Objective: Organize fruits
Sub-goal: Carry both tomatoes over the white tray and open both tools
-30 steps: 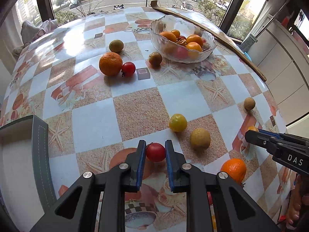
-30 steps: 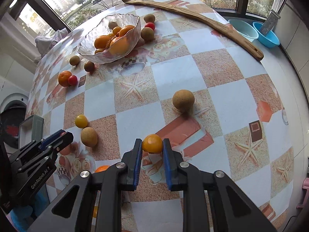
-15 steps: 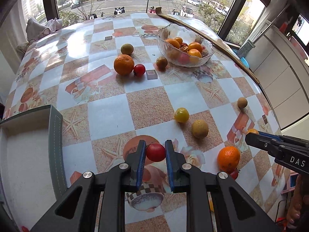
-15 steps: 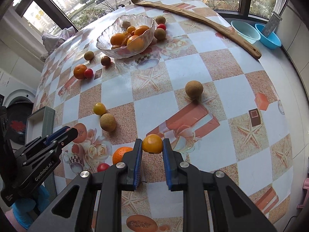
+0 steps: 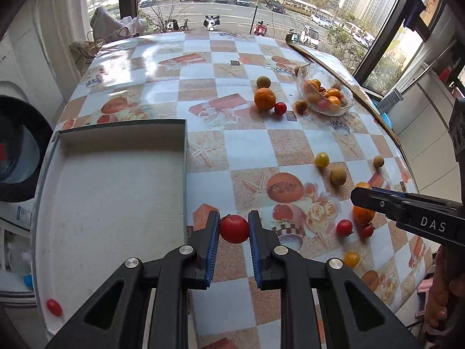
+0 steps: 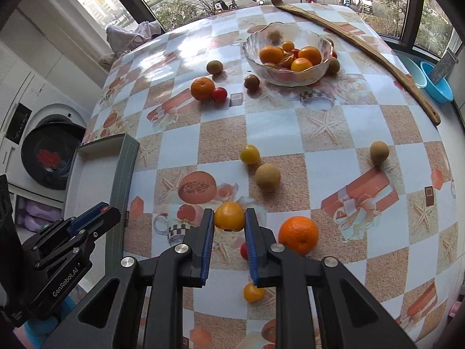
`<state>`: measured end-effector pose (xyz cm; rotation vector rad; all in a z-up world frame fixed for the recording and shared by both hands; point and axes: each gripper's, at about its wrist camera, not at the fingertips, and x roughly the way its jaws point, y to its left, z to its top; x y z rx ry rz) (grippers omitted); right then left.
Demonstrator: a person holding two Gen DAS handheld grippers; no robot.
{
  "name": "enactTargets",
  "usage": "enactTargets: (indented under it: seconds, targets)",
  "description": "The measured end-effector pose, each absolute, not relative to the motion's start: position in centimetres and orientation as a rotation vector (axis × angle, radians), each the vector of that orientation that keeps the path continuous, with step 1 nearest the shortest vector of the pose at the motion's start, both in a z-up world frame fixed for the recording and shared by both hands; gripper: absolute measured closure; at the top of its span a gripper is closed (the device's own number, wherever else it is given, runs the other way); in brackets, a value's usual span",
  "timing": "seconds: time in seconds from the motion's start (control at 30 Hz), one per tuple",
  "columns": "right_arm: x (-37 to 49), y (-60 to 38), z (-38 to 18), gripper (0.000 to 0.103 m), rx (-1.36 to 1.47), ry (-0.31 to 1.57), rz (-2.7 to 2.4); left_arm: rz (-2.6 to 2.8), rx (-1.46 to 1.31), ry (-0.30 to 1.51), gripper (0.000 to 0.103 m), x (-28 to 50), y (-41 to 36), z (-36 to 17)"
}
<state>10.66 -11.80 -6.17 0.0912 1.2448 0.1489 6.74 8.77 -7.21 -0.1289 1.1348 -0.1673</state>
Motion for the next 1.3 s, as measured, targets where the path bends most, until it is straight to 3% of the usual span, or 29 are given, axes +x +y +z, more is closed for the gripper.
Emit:
enactTargets:
  seconds: [0.6,1.23,1.27,1.3]
  targets:
    - [10.0,5.6,-8.9,0.080,-0.053,1.320,0.447,0.133,-0.217,1.159,0.082,1.2,23.1,-9.3]
    - [10.3,11.5,-15.2,0.080,-0.232,1.428,0.451,0.173,-0.198,1.268,0.081,0.5,25.6,-13.4]
    - [10.4,11.5,-15.3,0.080,-0.236,1.429,0.446,0.173,-0.195,1.270,0.079,0.6,25.5,-13.5]
    - [10.4,11.5,-15.3,0.080,-0.237,1.425,0.447,0.172,-0.195,1.269,0.067,0.6,25.5,-13.5]
